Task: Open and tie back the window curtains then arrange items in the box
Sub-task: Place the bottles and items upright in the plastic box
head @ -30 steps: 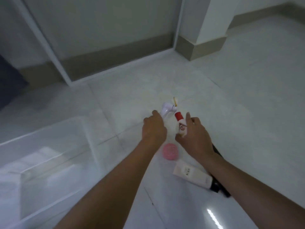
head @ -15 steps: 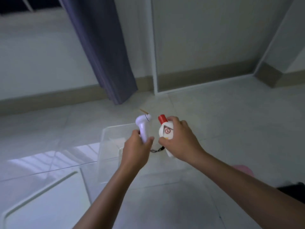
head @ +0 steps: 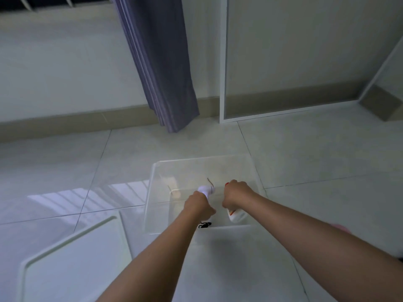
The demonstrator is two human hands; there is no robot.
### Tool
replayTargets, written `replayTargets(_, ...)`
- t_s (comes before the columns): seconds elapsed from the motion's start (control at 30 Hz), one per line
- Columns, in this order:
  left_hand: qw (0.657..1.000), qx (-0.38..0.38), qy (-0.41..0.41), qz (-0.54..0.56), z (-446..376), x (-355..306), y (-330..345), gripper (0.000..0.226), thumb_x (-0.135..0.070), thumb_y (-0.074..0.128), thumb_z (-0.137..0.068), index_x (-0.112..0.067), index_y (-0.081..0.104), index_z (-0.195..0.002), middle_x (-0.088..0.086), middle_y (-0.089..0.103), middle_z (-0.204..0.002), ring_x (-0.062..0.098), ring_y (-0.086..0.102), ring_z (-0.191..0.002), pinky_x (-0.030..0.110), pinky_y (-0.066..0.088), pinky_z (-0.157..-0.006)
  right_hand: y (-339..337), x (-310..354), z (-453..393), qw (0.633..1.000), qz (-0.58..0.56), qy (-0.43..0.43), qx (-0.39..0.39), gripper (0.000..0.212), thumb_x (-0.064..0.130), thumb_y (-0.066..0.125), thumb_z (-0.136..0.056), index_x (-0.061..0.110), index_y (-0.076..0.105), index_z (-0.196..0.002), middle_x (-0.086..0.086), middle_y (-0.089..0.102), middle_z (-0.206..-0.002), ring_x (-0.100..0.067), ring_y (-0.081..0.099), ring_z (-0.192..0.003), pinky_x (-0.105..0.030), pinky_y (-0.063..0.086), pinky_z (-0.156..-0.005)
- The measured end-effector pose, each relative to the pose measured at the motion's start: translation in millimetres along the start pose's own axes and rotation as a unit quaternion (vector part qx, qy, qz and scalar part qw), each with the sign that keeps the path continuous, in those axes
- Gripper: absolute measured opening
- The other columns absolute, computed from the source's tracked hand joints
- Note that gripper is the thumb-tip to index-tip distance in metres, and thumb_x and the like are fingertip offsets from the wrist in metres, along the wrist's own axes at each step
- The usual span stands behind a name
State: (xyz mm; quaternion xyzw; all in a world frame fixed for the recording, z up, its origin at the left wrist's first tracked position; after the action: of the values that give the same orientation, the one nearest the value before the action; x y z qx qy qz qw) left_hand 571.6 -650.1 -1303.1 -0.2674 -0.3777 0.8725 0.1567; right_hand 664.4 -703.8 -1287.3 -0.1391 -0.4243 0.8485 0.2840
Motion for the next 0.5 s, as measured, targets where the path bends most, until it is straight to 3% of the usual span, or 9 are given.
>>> replayTargets(0.13,0.999,0.037,-0.020,-0.016,-9.5,-0.7,9.8,0.052,-0.018,0.066,-0.086,-0.011,0.042,-0.132,0.016,0.058,-0.122,0.030,0.060,-0.109,0.029,0.046,-0.084,13.0,-2.2,-8.2,1.000,-0.012,0.013,-0.004,0.043,0.032,0.056,-0.092,0.012,0.050,-0.130,-0.008,0.053,-0.129,-0.025,0.051,-0.120,-0.029,0.042,-0.094)
replayTargets(0.23,0.998,0.037,-0.039,-0.022,-12.8,-3.0,12.3,0.046,-0.024,0.062,-0.089,-0.006,0.047,-0.129,0.014,0.058,-0.122,0.026,0.058,-0.114,0.028,0.045,-0.092,24.8,1.2,-13.7,0.997,-0.054,0.042,-0.031,0.048,0.027,0.058,-0.090,0.010,0.044,-0.133,-0.008,0.047,-0.132,-0.026,0.045,-0.123,-0.030,0.042,-0.096)
replayTargets(0.33,0.999,0.023,-0.042,-0.004,-14.1,-3.3,14.3,0.045,-0.027,0.062,-0.088,-0.001,0.053,-0.124,0.010,0.059,-0.101,0.025,0.062,-0.099,0.025,0.046,-0.086,29.3,1.2,-14.8,0.986,-0.126,0.080,-0.077,0.046,0.021,0.055,-0.093,0.011,0.040,-0.135,-0.011,0.048,-0.133,-0.027,0.047,-0.124,-0.032,0.042,-0.095)
replayTargets(0.4,0.998,-0.015,-0.050,0.020,-14.3,0.4,16.8,0.049,-0.034,0.065,-0.085,-0.001,0.054,-0.119,0.011,0.061,-0.103,0.024,0.057,-0.086,0.025,0.045,-0.078,28.7,2.3,-17.1,0.985,-0.124,0.080,-0.090,0.044,0.020,0.051,-0.095,0.011,0.039,-0.136,-0.012,0.051,-0.133,-0.027,0.049,-0.123,-0.033,0.042,-0.095)
replayTargets(0.5,0.997,-0.051,-0.045,0.047,-14.5,4.8,17.3,0.043,-0.034,0.063,-0.085,-0.001,0.058,-0.111,0.015,0.064,-0.110,0.028,0.063,-0.096,0.030,0.048,-0.077,22.6,4.4,-16.4,0.987,-0.100,0.076,-0.101,0.047,0.015,0.046,-0.096,0.002,0.033,-0.140,-0.014,0.049,-0.137,-0.028,0.048,-0.126,-0.034,0.042,-0.098)
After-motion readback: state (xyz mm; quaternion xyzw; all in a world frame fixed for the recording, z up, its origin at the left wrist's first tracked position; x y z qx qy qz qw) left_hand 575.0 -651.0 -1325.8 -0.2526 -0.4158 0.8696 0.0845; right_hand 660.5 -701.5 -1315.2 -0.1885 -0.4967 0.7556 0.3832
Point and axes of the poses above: each hand's wrist, its own z-axis away from the middle knuckle, its own y-axis out of the palm, x = y × z, the point moved 1 cm from there along -z, towards the middle knuckle
